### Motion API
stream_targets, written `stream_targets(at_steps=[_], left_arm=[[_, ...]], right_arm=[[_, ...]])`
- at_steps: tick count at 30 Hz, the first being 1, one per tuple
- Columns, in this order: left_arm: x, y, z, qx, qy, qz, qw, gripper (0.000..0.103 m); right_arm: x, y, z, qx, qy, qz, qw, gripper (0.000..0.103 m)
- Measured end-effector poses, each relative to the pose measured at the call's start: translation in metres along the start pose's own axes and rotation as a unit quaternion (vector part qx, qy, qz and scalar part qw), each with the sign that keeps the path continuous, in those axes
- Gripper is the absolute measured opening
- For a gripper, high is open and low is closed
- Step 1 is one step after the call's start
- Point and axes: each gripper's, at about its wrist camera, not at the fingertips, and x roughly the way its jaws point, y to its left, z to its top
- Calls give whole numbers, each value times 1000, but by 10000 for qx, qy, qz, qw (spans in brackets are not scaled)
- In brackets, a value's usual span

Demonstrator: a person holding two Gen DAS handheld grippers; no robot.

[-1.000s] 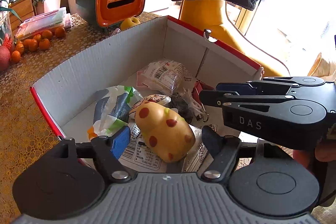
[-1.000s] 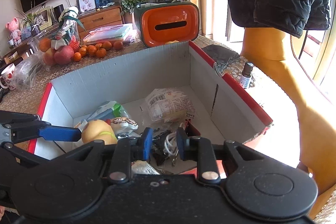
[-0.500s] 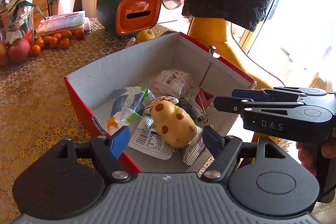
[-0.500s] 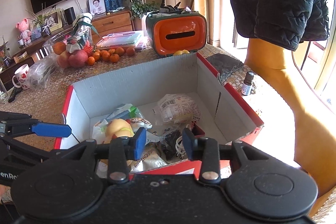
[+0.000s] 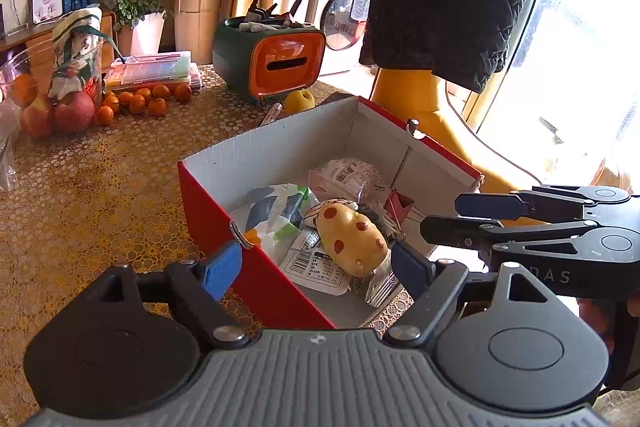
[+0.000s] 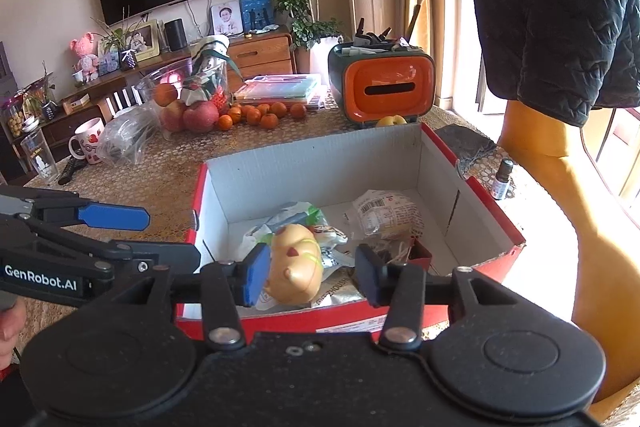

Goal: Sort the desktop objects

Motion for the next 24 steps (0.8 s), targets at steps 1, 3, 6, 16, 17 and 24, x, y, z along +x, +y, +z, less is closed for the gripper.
stream_targets(at_steps=[1, 3, 6, 16, 17, 24], left_arm=[[-3, 2, -1, -27, -20, 8, 10000, 83], [-6, 4, -3, -86, -31, 2, 10000, 86], [-10, 8, -7, -167, -30, 15, 9999, 92], [-21, 10, -23, -192, -122, 53, 9997, 102], [-21, 10, -24, -196, -127, 70, 9997, 102], [-25, 8, -35, -193, -111, 146, 9996, 103]], right_arm=[[-2, 2, -1, -17, -17, 18, 10000, 49], [-5, 5, -2, -36, -42, 44, 10000, 52], [-9, 9, -5, -52, -85, 30, 9999, 61], [-16, 15, -17, -51, -140, -19, 9999, 76], [-17, 16, -19, -49, -137, -25, 9999, 77], [-24, 15, -29, 46, -172, -31, 9998, 88]])
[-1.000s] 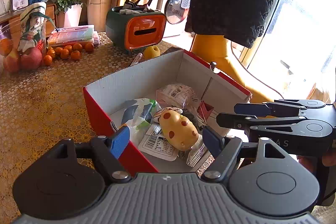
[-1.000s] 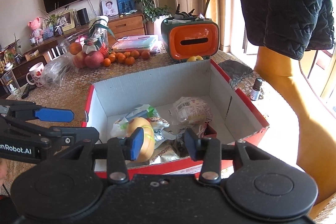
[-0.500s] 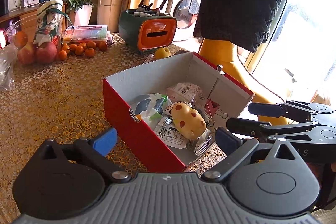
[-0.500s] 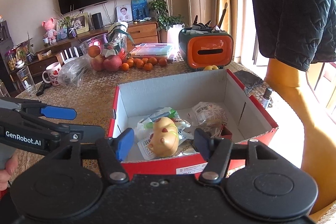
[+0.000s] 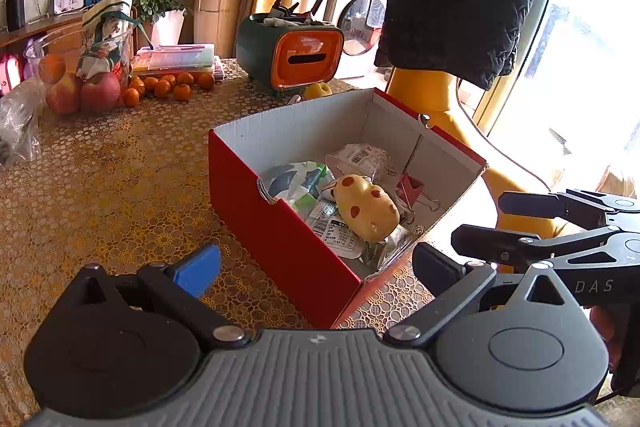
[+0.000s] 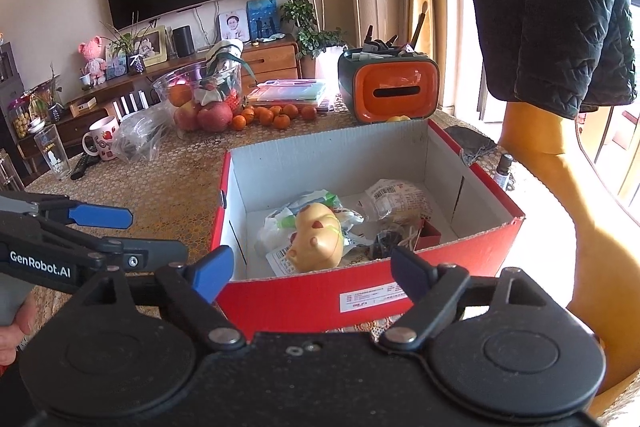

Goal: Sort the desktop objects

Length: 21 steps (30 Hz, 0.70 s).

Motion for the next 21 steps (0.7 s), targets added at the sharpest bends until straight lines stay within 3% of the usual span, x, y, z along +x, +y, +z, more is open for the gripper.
stream_targets(at_steps=[12, 21], left_arm=[[-23, -17, -11, 410, -190, 294, 9985, 103], [-33, -17, -20, 361, -97, 433, 9984, 102]], right_arm=[[-14, -1, -10, 103, -37, -25, 9999, 95], [-24, 3, -14, 65, -105, -81, 9999, 97]])
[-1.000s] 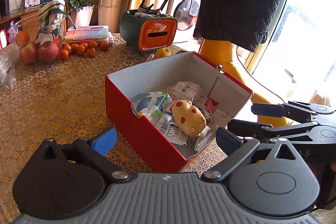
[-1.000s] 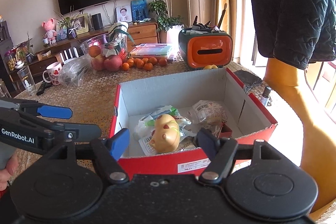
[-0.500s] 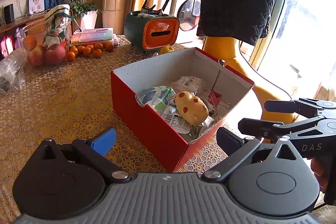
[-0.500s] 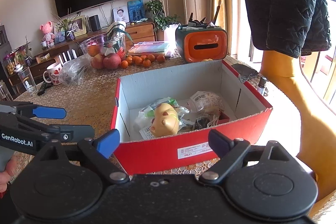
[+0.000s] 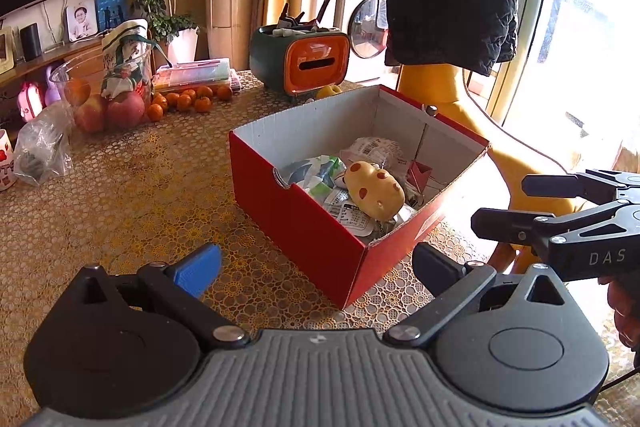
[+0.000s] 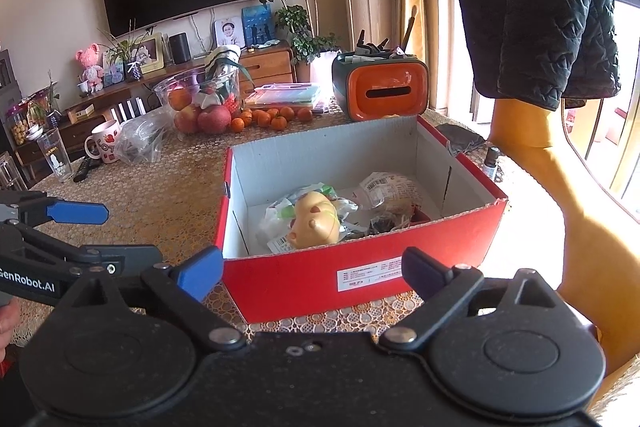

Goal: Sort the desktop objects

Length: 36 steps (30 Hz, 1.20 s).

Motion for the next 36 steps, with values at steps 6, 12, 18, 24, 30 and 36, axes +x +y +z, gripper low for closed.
stream_targets(at_steps=[6, 12, 18, 24, 30, 36], left_arm=[[-6, -1, -5, 43, 9, 137, 9999, 102], [-11, -1, -8, 74, -65, 142, 9998, 103], [-12, 1, -9, 49, -53, 112, 9999, 103], [-14, 3, -12, 24, -54, 107, 9999, 103], [-15, 5, -14, 4, -32, 89, 10000, 103], [-16, 5, -15, 18, -36, 96, 9999, 103]], right_arm=[[-2, 6, -4, -102, -37, -105, 9999, 97], [-3, 9, -5, -165, -61, -135, 9998, 97], [-4, 13, -5, -185, -53, -194, 9996, 97], [-4, 15, -6, -145, -33, -217, 9997, 97], [-3, 17, -6, -131, -25, -213, 9997, 97], [-2, 19, -7, -100, -10, -221, 9997, 97]])
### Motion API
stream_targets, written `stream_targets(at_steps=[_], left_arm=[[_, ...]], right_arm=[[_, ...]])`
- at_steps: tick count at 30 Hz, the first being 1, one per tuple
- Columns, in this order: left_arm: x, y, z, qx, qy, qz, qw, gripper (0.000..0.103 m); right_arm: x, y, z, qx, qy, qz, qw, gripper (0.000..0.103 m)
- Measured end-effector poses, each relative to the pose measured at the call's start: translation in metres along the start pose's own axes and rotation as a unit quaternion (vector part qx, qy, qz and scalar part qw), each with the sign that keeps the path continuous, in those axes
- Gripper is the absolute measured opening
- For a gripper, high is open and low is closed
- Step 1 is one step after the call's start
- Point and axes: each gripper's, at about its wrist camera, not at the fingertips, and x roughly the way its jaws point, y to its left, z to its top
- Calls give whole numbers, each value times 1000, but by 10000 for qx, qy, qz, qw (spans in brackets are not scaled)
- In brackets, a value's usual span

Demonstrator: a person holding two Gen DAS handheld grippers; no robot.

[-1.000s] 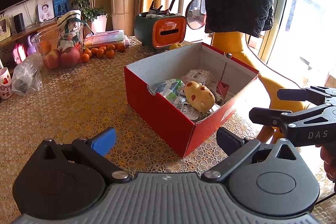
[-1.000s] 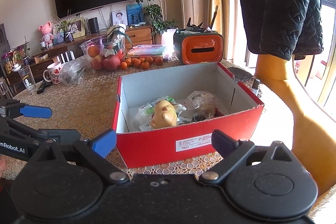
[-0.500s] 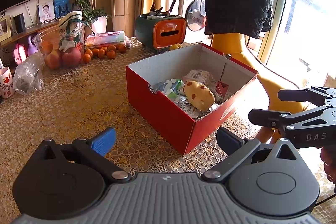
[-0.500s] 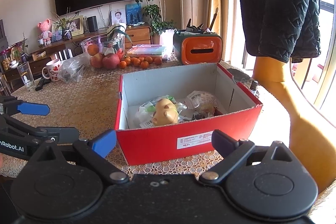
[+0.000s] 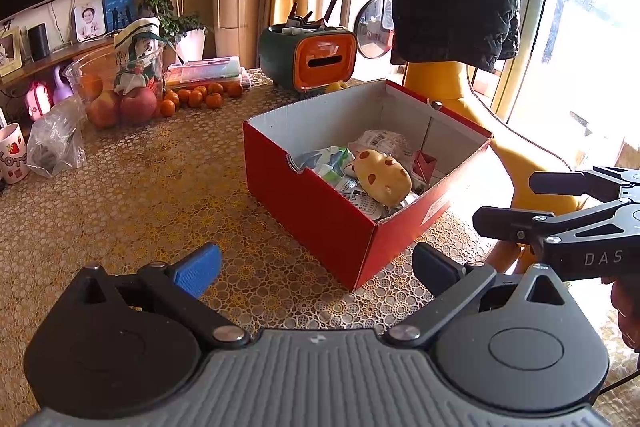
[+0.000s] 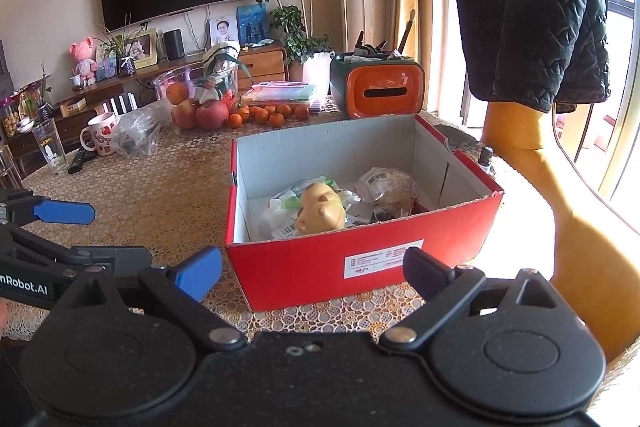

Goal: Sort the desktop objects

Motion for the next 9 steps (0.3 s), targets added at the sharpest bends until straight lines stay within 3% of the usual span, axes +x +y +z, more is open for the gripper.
stream_targets(at_steps=[9], left_arm=[[0, 6, -2, -74, 23, -39, 10000, 103]], right_arm=[[-1, 6, -3, 21, 15, -12, 10000, 97]])
